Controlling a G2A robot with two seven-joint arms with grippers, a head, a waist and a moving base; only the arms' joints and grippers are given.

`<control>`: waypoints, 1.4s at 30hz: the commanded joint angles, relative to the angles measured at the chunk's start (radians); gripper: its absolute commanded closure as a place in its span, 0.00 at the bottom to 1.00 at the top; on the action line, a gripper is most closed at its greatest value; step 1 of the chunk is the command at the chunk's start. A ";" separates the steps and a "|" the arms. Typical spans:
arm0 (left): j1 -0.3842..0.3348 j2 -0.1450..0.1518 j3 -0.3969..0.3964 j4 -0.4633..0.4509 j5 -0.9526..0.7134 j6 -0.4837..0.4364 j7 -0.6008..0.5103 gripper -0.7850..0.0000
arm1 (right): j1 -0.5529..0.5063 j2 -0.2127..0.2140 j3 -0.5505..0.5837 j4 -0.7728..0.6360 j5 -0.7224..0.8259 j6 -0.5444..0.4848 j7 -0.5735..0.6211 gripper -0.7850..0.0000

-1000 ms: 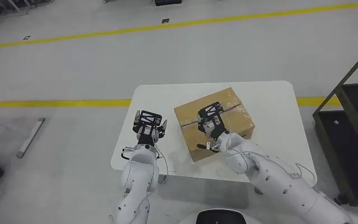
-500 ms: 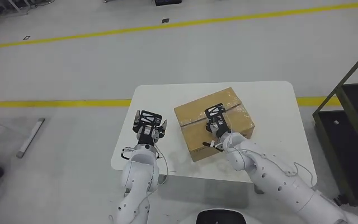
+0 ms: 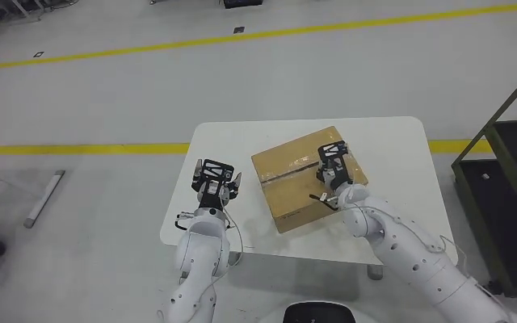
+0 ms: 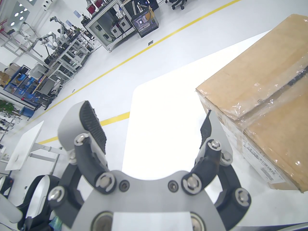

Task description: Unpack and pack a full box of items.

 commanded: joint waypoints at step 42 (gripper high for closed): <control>0.000 0.000 0.000 0.000 0.000 0.000 0.000 0.00 | 0.051 -0.047 0.066 0.122 -0.158 -0.087 -0.010 1.00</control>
